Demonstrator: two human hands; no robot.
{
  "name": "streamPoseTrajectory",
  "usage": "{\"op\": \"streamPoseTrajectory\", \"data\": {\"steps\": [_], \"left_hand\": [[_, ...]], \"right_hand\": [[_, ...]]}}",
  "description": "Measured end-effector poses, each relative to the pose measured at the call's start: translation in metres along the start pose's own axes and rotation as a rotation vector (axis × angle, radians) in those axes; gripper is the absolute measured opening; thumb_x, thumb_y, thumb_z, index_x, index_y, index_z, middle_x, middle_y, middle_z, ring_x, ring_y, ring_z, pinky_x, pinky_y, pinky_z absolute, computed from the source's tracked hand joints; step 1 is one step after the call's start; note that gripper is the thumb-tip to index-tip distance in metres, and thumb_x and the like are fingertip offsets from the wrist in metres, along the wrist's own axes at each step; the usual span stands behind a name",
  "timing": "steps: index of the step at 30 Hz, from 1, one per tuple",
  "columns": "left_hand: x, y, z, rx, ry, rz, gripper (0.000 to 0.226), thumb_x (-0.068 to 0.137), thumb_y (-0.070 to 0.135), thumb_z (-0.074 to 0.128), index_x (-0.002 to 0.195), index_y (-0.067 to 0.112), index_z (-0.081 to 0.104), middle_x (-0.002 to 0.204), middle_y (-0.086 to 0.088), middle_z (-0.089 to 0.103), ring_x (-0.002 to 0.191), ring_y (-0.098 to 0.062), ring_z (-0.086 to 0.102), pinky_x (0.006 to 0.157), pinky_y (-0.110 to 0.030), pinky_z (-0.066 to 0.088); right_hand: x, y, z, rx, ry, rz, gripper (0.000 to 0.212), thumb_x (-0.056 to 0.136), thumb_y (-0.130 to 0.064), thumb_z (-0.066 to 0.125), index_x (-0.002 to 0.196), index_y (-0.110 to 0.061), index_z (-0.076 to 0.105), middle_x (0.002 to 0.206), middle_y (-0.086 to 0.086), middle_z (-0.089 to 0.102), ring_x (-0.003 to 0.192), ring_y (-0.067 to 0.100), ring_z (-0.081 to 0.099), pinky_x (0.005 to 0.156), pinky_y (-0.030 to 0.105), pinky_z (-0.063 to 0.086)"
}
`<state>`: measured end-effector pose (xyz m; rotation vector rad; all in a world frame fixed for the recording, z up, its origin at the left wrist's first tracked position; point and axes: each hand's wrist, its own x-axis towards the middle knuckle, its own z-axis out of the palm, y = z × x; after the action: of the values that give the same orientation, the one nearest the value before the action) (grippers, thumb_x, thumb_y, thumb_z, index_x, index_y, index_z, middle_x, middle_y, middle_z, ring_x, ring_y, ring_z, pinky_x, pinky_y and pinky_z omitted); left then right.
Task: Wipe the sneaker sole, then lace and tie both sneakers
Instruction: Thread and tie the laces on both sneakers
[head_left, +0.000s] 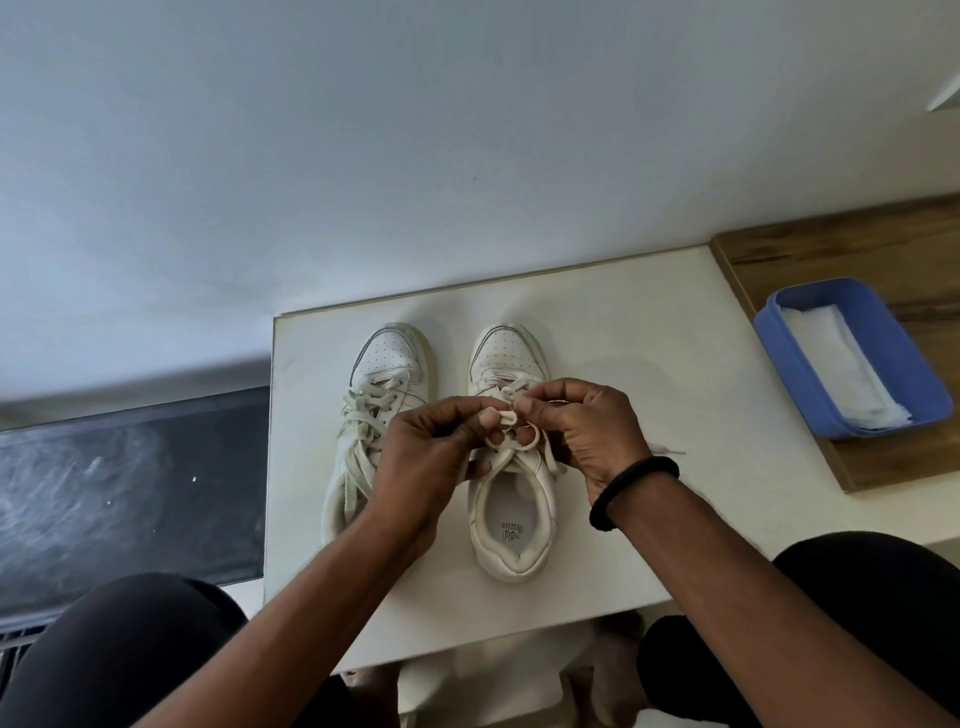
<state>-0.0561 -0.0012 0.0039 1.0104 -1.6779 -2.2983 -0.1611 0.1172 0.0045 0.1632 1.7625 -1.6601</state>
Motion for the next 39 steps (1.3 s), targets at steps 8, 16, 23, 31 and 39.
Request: {"op": "streamPoseTrajectory", "data": {"steps": [8,16,23,31,39], "left_hand": [[0.0,-0.002,0.002,-0.003,0.112,-0.003,0.02,0.09,0.007,0.077,0.107,0.009,0.067,0.081,-0.013,0.079,0.072,-0.017,0.073,0.056,-0.024,0.055],[0.001,0.0,0.002,0.074,0.12,0.01,0.02,0.083,0.013,0.084,0.096,0.005,0.072,0.082,-0.016,0.079,0.071,-0.019,0.074,0.056,-0.025,0.058],[0.004,-0.001,0.0,0.089,0.128,0.006,0.016,0.083,0.014,0.086,0.081,0.01,0.071,0.084,-0.02,0.078,0.072,-0.023,0.074,0.065,-0.037,0.058],[0.003,-0.001,0.001,0.087,0.103,0.011,0.018,0.086,0.012,0.082,0.075,0.013,0.068,0.086,-0.023,0.077,0.073,-0.025,0.072,0.07,-0.042,0.057],[0.003,-0.005,0.007,0.581,0.109,0.292,0.017,0.091,0.023,0.078,0.084,0.018,0.064,0.078,0.005,0.075,0.075,-0.007,0.072,0.064,-0.024,0.056]], "right_hand": [[-0.002,0.007,0.009,0.206,-0.067,-0.007,0.013,0.083,0.005,0.073,0.095,0.01,0.072,0.082,0.021,0.07,0.063,0.021,0.065,0.059,0.026,0.059],[0.009,0.008,-0.001,-0.06,-0.176,-0.101,0.014,0.084,0.0,0.074,0.097,0.003,0.077,0.081,0.008,0.074,0.071,0.01,0.068,0.07,0.021,0.056],[0.01,-0.007,-0.009,-0.264,-0.34,-0.125,0.019,0.091,0.002,0.066,0.105,-0.005,0.077,0.098,0.013,0.077,0.089,0.018,0.07,0.082,0.021,0.058],[0.012,-0.002,-0.005,-0.322,-0.175,-0.155,0.01,0.092,-0.01,0.07,0.09,-0.007,0.08,0.088,0.012,0.078,0.084,0.024,0.073,0.092,0.045,0.059],[0.009,0.003,0.008,-0.338,0.028,-0.127,0.021,0.091,-0.018,0.065,0.077,-0.007,0.075,0.079,0.013,0.076,0.086,0.035,0.072,0.084,0.052,0.057]]}}
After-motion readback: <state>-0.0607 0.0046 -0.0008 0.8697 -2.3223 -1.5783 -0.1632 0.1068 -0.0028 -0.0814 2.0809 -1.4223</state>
